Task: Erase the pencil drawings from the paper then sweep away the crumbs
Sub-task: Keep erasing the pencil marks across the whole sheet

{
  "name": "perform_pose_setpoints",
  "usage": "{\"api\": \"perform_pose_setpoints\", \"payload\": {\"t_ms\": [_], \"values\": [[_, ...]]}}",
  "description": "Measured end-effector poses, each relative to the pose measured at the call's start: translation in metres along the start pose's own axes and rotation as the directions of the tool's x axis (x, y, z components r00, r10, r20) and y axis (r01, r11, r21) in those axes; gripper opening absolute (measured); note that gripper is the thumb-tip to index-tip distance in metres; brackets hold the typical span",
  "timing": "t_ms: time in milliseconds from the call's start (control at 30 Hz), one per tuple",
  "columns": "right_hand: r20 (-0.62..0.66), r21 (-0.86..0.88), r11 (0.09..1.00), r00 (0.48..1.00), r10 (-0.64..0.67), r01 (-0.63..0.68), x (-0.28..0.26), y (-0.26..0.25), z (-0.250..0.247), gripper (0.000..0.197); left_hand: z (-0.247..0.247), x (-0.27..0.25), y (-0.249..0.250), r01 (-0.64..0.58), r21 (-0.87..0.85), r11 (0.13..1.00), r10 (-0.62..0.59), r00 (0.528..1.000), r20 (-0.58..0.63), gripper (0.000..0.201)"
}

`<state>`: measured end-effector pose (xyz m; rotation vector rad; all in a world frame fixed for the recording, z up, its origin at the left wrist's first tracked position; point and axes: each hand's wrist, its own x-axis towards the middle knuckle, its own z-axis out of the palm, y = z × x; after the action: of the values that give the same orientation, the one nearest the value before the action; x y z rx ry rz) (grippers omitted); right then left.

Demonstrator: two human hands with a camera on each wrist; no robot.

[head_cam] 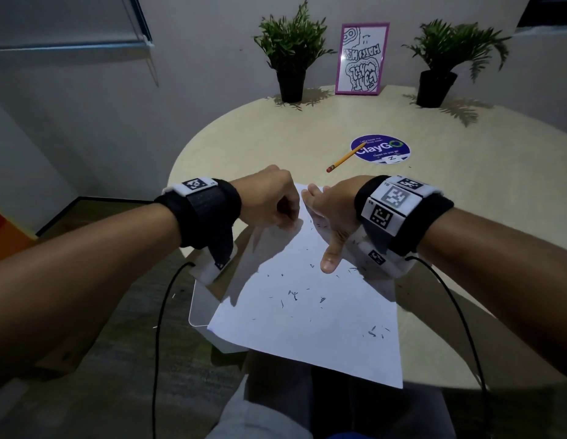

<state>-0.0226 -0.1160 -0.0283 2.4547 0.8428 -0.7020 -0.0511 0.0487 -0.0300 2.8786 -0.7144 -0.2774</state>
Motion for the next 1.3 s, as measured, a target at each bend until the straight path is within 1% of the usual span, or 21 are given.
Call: {"api": "perform_pose_setpoints", "payload": {"t_ms": [67, 100, 133, 200, 267, 300, 367, 433, 467, 533, 600, 667, 733, 833, 900, 967, 1067, 1133, 1200, 1300], "values": [[0.015, 0.003, 1.000, 1.000, 0.000, 0.000, 0.001, 0.001, 0.000, 0.163, -0.001, -0.003, 0.003, -0.044, 0.004, 0.999, 0.044, 0.997, 0.063, 0.004], [0.020, 0.004, 1.000, 1.000, -0.001, 0.001, 0.001, 0.001, -0.001, 0.167, -0.001, -0.002, 0.004, -0.059, 0.017, 0.998, 0.058, 0.997, 0.058, 0.004], [0.017, -0.001, 1.000, 1.000, -0.003, 0.003, 0.001, 0.000, -0.001, 0.168, -0.002, 0.001, 0.004, -0.061, 0.030, 0.998, 0.060, 0.998, 0.033, 0.005], [-0.008, -0.016, 1.000, 1.000, -0.017, 0.017, 0.002, 0.000, -0.001, 0.162, -0.002, 0.009, 0.003, -0.040, 0.028, 0.999, 0.041, 0.999, -0.028, 0.005], [-0.013, -0.009, 1.000, 1.000, -0.023, 0.023, 0.001, 0.000, 0.000, 0.159, -0.002, 0.014, 0.002, -0.016, 0.015, 1.000, 0.017, 0.998, -0.054, 0.003], [-0.009, -0.006, 1.000, 1.000, -0.023, 0.023, 0.001, 0.000, 0.000, 0.162, -0.001, 0.013, 0.002, -0.011, 0.007, 1.000, 0.012, 0.999, -0.044, 0.002], [0.002, -0.009, 1.000, 1.000, -0.018, 0.018, 0.001, 0.000, 0.000, 0.164, -0.002, 0.008, 0.000, -0.014, -0.011, 1.000, 0.015, 1.000, 0.023, 0.004], [-0.002, -0.011, 1.000, 1.000, -0.016, 0.016, 0.003, 0.001, 0.001, 0.160, -0.003, 0.002, 0.000, -0.018, -0.014, 1.000, 0.019, 0.996, 0.088, 0.005], [-0.006, -0.012, 1.000, 1.000, -0.017, 0.017, 0.003, 0.001, 0.001, 0.158, -0.003, 0.002, 0.000, -0.023, -0.006, 1.000, 0.023, 0.996, 0.086, 0.004], [-0.015, -0.017, 1.000, 1.000, -0.020, 0.019, 0.004, 0.002, 0.001, 0.158, -0.002, 0.007, -0.001, -0.013, 0.017, 1.000, 0.013, 1.000, 0.014, 0.003], [-0.010, -0.013, 1.000, 1.000, -0.022, 0.022, 0.003, 0.001, 0.000, 0.162, -0.001, 0.013, -0.004, 0.046, 0.001, 0.999, -0.046, 0.997, -0.070, 0.005], [0.001, -0.005, 1.000, 1.000, -0.022, 0.022, 0.002, 0.001, 0.000, 0.165, -0.001, 0.015, -0.007, 0.096, -0.036, 0.995, -0.100, 0.990, -0.100, 0.006], [0.002, -0.006, 1.000, 1.000, -0.022, 0.022, 0.001, 0.001, 0.001, 0.160, -0.001, 0.010, -0.007, 0.099, -0.052, 0.994, -0.102, 0.993, -0.064, 0.005], [0.002, -0.012, 1.000, 1.000, -0.016, 0.016, 0.001, 0.001, 0.000, 0.156, 0.000, 0.000, 0.000, 0.061, -0.037, 0.997, -0.059, 0.997, 0.059, 0.005], [0.005, -0.016, 1.000, 1.000, -0.015, 0.015, 0.001, 0.000, -0.001, 0.156, 0.001, -0.002, 0.001, 0.054, -0.027, 0.998, -0.052, 0.995, 0.081, 0.005], [-0.005, -0.016, 1.000, 1.000, -0.011, 0.011, 0.000, -0.002, -0.002, 0.155, -0.001, 0.002, -0.003, 0.076, -0.011, 0.997, -0.076, 0.997, 0.028, 0.005], [-0.014, -0.014, 1.000, 1.000, -0.017, 0.017, -0.002, -0.002, -0.001, 0.154, -0.005, 0.010, -0.014, 0.148, 0.031, 0.989, -0.144, 0.985, -0.090, 0.006], [-0.004, 0.011, 1.000, 1.000, -0.012, 0.012, -0.004, -0.003, -0.002, 0.153, -0.006, 0.009, -0.020, 0.169, 0.016, 0.986, -0.165, 0.979, -0.121, 0.005], [0.002, 0.023, 1.000, 1.000, -0.009, 0.008, -0.006, -0.003, -0.003, 0.153, -0.005, 0.003, -0.020, 0.141, -0.028, 0.990, -0.143, 0.987, -0.075, 0.004], [0.010, 0.026, 1.000, 1.000, 0.007, -0.007, -0.005, -0.004, -0.003, 0.153, -0.001, -0.008, -0.015, 0.075, -0.079, 0.994, -0.070, 0.996, 0.063, 0.006]]}}
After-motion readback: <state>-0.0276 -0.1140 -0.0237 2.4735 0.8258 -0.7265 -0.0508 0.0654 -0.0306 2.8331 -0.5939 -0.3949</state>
